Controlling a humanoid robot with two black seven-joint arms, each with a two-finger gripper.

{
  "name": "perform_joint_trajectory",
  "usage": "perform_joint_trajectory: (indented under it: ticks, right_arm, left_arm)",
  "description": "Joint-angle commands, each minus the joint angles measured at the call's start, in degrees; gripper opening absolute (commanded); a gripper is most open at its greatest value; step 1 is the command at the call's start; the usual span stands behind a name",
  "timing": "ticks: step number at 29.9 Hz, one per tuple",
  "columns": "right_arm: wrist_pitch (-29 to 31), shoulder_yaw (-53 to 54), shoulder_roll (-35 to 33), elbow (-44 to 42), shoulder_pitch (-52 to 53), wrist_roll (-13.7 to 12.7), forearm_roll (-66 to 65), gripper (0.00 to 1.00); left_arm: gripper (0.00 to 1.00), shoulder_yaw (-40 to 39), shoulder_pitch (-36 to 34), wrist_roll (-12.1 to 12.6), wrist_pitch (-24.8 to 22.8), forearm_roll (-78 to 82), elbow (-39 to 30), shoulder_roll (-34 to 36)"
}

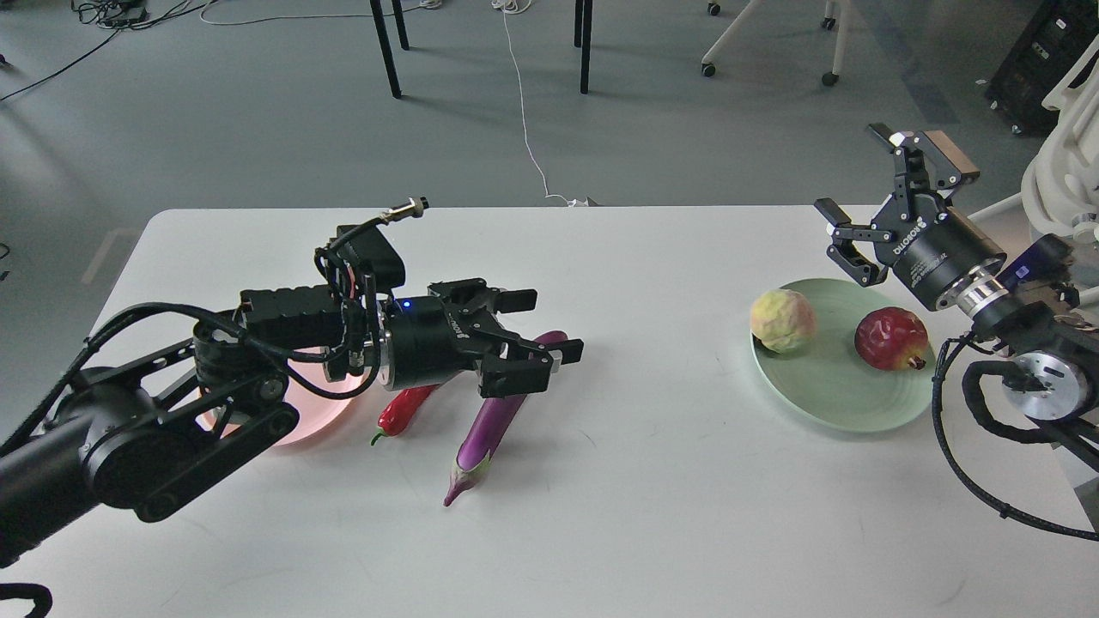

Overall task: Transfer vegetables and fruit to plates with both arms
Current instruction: 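Reach the left gripper over and grasp the purple eggplant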

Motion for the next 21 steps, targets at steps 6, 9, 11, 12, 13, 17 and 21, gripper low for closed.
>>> perform_joint_trajectory:
  ticks: [6, 9, 11, 12, 13, 17, 21]
  right_arm:
    - [0.23, 4.10, -0.09, 0.19, -4.58, 0.00, -0.04, 0.98]
    - [0.23, 4.10, -0.09, 0.19, -4.58, 0.00, -0.04, 0.98]
    - [0.23, 4.10, -0.09, 0.19, -4.49, 0.00, -0.13, 0.98]
    - [0.23, 4.10, -0.09, 0.19, -4.57, 0.00, -0.13, 0.98]
    - [0.23, 4.10, -0.09, 0.19, -4.58, 0.00, -0.13, 0.98]
    - [0.23, 4.18, -0.09, 0.10, -4.58, 0.00, -0.13, 0.98]
    - [0.23, 4.18, -0.09, 0.10, -4.75, 0.00, -0.13, 0.98]
  left_arm:
    - [0.98, 17.33, -14.80, 0.15, -1.20, 2.32, 14.43, -5.17]
    - [0.97, 18.83, -14.80, 0.24, -1.20, 2.76, 17.51, -7.37]
    - [0.96, 19.97, -14.89, 0.24, -1.29, 3.98, 19.27, -8.78]
    - [0.96, 20.58, -14.89, 0.24, -1.29, 4.69, 20.15, -9.22]
    - [0.96, 21.02, -14.80, 0.24, -1.29, 5.13, 21.03, -9.57]
    - [0.95, 21.99, -14.72, 0.24, -1.29, 5.40, 23.58, -11.15]
    - [0.92, 23.40, -14.63, 0.32, -1.29, 5.48, 25.25, -11.68]
